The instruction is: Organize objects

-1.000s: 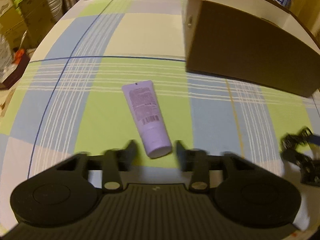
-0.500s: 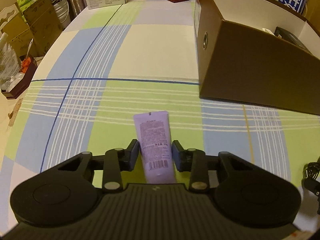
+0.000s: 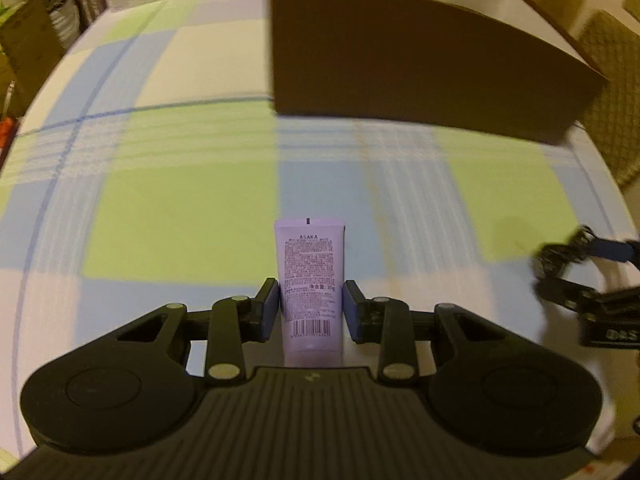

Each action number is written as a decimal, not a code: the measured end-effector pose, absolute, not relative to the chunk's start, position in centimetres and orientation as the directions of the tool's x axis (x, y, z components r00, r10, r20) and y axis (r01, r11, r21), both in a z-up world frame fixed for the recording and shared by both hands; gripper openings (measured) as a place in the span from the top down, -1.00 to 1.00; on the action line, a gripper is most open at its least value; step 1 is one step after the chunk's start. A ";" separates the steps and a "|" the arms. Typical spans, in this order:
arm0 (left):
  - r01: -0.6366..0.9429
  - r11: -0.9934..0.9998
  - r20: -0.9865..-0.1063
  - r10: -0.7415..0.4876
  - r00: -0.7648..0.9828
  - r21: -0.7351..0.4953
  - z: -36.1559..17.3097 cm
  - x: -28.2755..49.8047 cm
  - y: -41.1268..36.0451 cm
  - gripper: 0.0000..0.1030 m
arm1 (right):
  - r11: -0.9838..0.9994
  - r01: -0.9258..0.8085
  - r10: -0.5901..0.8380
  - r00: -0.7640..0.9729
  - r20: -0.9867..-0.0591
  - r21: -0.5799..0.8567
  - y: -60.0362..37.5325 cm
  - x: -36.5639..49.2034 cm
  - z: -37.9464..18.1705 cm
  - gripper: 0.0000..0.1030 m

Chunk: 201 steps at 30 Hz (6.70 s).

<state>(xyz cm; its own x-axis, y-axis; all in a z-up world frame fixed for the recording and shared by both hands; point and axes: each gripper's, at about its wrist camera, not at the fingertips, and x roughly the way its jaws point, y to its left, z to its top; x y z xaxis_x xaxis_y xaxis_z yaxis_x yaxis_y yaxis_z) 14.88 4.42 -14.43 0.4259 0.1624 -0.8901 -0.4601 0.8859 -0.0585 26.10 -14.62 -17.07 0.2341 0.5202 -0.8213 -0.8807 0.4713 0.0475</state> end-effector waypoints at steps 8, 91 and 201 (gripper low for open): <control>-0.385 0.922 -0.893 0.140 0.427 -0.040 -14.4 15.2 -1.6 0.43 | 0.407 -0.913 0.520 0.211 -0.828 0.023 -17.1 24.8 -17.1 -0.82; -0.328 0.943 -0.748 0.173 0.641 -0.063 -2.0 23.5 4.7 0.43 | 0.464 -0.863 0.766 0.279 -0.579 0.198 -8.5 29.3 -3.2 -0.80; -0.412 0.911 -0.773 0.247 0.584 -0.020 0.8 8.1 -3.1 -0.98 | 0.587 -0.765 0.635 0.232 -0.737 0.264 -22.0 21.6 -0.9 -0.97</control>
<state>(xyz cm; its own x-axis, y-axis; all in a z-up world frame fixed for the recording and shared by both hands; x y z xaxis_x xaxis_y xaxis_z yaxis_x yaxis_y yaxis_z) 8.10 -3.06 0.80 0.5841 0.2466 -0.7733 -0.4116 0.9111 -0.0203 21.63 -21.97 -0.85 0.2320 0.6349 -0.7369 -0.7654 0.5867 0.2645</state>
